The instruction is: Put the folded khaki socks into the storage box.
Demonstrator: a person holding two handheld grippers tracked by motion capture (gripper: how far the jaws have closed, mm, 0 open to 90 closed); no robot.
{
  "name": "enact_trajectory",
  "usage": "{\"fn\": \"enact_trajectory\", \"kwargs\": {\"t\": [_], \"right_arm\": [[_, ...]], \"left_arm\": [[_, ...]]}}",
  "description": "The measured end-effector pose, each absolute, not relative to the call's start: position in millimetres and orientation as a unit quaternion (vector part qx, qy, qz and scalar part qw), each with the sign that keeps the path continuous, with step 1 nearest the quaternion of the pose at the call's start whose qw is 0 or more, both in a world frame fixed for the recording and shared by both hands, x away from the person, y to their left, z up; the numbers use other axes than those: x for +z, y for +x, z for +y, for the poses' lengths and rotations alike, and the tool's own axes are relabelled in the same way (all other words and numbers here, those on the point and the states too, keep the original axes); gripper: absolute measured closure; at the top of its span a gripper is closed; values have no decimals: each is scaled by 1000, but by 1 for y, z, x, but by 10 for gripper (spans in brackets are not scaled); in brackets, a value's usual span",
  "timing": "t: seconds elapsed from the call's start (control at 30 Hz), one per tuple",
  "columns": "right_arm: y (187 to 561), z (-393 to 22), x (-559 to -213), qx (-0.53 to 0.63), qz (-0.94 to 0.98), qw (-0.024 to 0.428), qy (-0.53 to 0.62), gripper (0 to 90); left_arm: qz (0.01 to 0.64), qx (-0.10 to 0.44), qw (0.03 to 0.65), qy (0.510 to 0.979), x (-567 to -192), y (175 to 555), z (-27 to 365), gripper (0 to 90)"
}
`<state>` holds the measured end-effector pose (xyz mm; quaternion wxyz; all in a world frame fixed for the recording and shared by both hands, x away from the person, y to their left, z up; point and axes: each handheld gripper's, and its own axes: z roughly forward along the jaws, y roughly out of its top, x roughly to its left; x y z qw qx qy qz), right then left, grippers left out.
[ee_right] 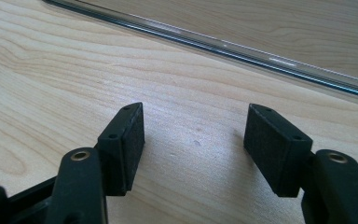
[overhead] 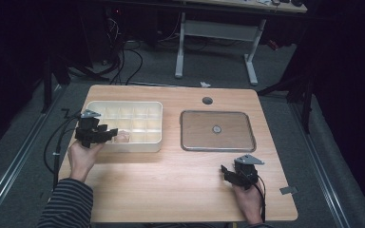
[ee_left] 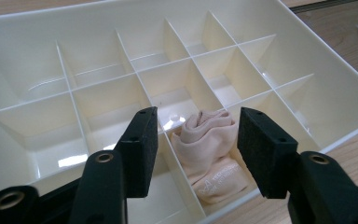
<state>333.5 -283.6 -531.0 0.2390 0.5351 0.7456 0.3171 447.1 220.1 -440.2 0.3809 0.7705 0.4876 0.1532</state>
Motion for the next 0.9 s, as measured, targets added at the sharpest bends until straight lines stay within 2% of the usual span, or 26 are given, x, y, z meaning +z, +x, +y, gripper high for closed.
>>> {"fn": "enact_trajectory", "kwargs": {"t": [0.53,0.9], "right_arm": [[334,-284,-531,317,746,239,535,383],[334,-284,-531,317,746,239,535,382]], "left_arm": [[497,144,383,765,-438,431,233,493],[501,150,389,758,-435,420,235,463]]}}
